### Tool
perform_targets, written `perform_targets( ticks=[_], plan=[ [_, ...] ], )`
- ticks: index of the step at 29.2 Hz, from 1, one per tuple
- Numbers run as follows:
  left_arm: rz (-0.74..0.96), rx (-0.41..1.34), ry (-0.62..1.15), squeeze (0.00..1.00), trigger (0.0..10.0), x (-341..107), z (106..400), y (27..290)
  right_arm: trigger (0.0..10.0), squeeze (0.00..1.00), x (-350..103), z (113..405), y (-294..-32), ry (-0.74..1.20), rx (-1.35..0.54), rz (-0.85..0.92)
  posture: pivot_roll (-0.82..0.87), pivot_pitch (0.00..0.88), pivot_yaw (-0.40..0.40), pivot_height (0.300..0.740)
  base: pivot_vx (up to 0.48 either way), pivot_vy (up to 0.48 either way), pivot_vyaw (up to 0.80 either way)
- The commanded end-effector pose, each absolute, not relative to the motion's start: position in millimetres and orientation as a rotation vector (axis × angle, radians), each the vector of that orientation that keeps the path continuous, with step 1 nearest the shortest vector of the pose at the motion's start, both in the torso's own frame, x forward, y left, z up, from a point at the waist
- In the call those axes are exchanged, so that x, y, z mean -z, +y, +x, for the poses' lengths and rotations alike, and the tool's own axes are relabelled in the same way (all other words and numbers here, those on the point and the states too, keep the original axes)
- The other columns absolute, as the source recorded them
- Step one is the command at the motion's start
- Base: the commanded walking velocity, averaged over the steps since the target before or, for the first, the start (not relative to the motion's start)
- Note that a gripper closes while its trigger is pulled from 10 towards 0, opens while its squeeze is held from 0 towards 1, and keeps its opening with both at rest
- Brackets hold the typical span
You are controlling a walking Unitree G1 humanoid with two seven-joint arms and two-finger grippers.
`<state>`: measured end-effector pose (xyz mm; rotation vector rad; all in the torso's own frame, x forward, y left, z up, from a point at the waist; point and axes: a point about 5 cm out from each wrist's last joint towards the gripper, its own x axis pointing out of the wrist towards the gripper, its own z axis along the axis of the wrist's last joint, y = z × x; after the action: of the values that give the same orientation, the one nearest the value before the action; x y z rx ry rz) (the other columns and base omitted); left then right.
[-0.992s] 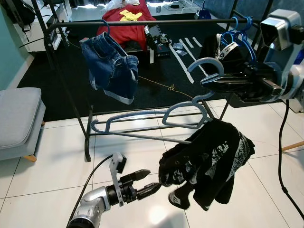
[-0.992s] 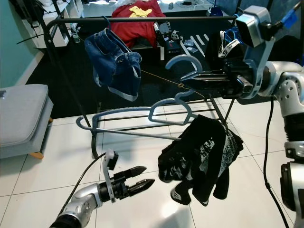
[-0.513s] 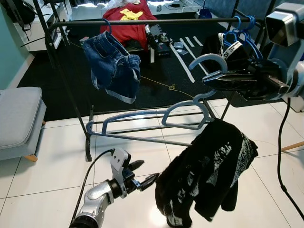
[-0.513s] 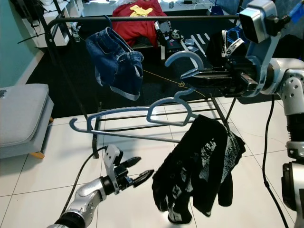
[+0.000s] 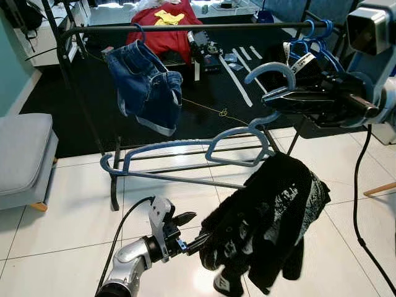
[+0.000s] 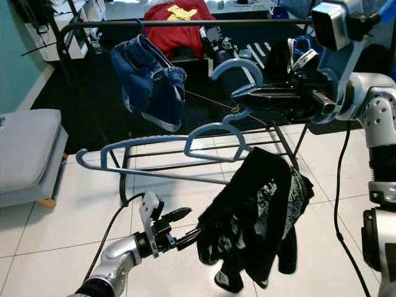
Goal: Hang hanger
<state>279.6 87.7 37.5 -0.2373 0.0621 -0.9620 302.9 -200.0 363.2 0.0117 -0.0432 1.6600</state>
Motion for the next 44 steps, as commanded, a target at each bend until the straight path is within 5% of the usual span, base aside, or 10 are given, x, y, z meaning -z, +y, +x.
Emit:
perform_targets(
  ticks=[1,44],
  plan=[
    [-0.262,0.963,0.104,0.00,10.0,-31,275,85,0.0,0.00,-377,298,-200,-0.106,-1.680,-0.014,-0.03,0.142,0.028,0.740,0.000,0.000,0.00],
    [-0.363,1.070,0.044,0.00,10.0,-46,282,65,0.0,0.00,-374,311,-189,-0.166,-1.622,-0.029,-0.03,0.149,0.032,0.740,0.000,0.000,0.00]
  ],
)
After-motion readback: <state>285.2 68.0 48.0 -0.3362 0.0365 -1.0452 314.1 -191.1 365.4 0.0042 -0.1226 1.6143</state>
